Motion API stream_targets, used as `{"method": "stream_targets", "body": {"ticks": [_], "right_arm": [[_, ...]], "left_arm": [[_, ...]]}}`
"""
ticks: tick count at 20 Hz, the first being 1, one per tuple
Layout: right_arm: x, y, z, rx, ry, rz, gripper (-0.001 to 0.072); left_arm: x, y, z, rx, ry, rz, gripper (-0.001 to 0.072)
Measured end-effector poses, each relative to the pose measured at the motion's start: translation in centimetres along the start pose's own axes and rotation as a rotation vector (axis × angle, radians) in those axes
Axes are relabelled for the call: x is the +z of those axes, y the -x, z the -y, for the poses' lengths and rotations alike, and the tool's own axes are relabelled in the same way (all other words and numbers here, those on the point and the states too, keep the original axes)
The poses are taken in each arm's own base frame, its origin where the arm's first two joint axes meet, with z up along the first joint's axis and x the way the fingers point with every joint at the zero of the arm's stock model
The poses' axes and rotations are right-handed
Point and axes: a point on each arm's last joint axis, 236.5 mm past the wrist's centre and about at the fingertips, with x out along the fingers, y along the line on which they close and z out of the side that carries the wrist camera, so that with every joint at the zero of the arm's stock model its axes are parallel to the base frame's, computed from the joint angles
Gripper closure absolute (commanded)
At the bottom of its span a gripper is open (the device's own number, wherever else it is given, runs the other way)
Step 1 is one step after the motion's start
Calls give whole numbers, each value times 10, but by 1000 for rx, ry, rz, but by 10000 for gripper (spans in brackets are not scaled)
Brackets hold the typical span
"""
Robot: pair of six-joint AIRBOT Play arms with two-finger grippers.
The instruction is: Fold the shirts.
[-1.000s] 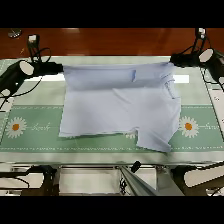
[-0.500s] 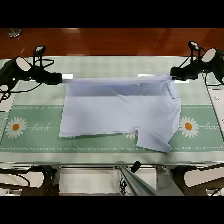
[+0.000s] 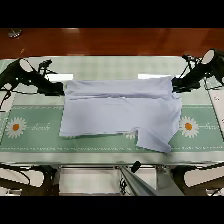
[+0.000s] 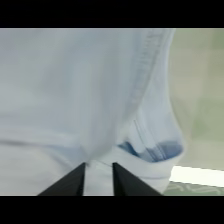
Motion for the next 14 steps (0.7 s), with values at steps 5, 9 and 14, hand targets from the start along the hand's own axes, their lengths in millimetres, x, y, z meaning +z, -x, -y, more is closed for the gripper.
{"method": "stream_targets", "body": {"ticks": [5, 9, 14], "right_arm": [[-50, 37, 24, -41, 16, -125, 201], [-100, 43, 44, -19, -45, -188, 140], [-151, 19, 40, 118, -127, -246, 157]], "left_arm": [[-24, 49, -24, -23, 88, -32, 228], [-81, 69, -31, -125, 200, -68, 115], [-163, 44, -14, -285, 319, -148, 116]]}}
